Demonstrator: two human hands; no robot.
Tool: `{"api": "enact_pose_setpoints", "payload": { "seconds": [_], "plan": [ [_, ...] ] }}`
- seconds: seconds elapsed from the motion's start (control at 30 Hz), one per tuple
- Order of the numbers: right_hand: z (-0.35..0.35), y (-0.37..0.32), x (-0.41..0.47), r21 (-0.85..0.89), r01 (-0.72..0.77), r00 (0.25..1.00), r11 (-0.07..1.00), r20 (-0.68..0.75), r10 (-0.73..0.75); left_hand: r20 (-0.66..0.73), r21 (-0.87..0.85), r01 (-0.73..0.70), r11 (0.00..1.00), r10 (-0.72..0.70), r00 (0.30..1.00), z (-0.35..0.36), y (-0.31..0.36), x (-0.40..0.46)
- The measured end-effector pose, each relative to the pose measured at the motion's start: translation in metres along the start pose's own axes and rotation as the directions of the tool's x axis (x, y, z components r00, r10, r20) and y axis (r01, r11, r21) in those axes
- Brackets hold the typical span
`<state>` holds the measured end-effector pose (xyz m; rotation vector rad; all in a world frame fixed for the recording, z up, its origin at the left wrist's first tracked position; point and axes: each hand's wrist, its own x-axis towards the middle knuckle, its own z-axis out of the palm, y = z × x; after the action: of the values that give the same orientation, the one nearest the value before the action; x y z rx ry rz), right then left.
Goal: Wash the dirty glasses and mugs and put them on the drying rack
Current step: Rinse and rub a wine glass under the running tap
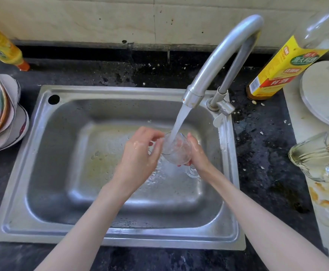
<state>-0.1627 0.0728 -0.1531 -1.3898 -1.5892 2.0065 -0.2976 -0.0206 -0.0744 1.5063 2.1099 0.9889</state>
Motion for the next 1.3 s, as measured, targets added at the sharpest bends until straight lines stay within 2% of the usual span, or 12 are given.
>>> {"api": "enact_pose_setpoints", "payload": {
  "seconds": [0.13, 0.37, 0.47, 0.63, 0.7, 0.77, 0.87, 0.97, 1.07, 1.13, 1.2, 1.3],
  "plan": [
    [0.001, -0.002, -0.001, 0.056, 0.007, 0.999, 0.998, 0.047, -0.009, 0.445, -0.017, -0.242, 0.970, 0.224, 0.867, 0.003, 0.008, 0.001],
    [-0.005, -0.020, -0.003, -0.028, -0.031, 0.982, 0.999, 0.183, 0.036, 0.658, 0.237, -0.537, 0.810, 0.273, 0.702, 0.008, 0.005, 0.011],
    [-0.004, -0.024, -0.005, -0.057, -0.040, 0.968, 0.998, 0.246, 0.053, 0.705, 0.275, -0.399, 0.875, 0.099, 0.703, 0.008, 0.004, 0.014],
    [0.005, -0.009, -0.012, -0.089, 0.122, 0.978, 0.989, 0.181, -0.104, 0.393, 0.033, 0.193, 0.981, -0.190, 0.899, 0.009, 0.008, 0.013],
    [0.009, -0.012, -0.014, -0.067, 0.145, 0.986, 0.987, 0.089, -0.139, 0.448, -0.024, 0.174, 0.984, -0.145, 0.882, 0.009, 0.006, 0.013],
    [0.008, -0.019, -0.009, -0.045, 0.131, 0.990, 0.990, 0.067, -0.128, 0.642, -0.017, 0.024, 1.000, -0.007, 0.767, 0.002, 0.008, 0.015],
    [0.005, -0.036, -0.008, -0.062, -0.028, 0.960, 0.998, 0.275, 0.044, 0.802, 0.084, -0.165, 0.983, 0.032, 0.596, -0.008, 0.007, 0.021],
    [0.004, -0.035, -0.006, -0.038, -0.053, 0.950, 0.998, 0.306, 0.062, 0.723, 0.169, -0.159, 0.973, -0.012, 0.691, -0.008, 0.005, 0.021],
    [0.005, -0.022, -0.004, 0.044, 0.013, 0.961, 0.999, 0.277, -0.025, 0.480, 0.043, 0.118, 0.992, -0.124, 0.868, -0.002, 0.001, 0.018],
    [0.009, -0.019, -0.008, 0.007, 0.025, 0.970, 1.000, 0.243, -0.026, 0.453, -0.110, 0.299, 0.948, -0.220, 0.864, -0.002, -0.004, 0.019],
    [0.011, -0.018, -0.009, -0.024, -0.004, 0.982, 1.000, 0.189, 0.008, 0.611, -0.151, 0.272, 0.950, -0.127, 0.782, -0.006, -0.006, 0.021],
    [0.016, -0.020, -0.003, -0.014, -0.082, 0.967, 0.997, 0.239, 0.083, 0.822, -0.035, -0.024, 0.999, 0.042, 0.568, -0.011, -0.004, 0.020]
  ]
}}
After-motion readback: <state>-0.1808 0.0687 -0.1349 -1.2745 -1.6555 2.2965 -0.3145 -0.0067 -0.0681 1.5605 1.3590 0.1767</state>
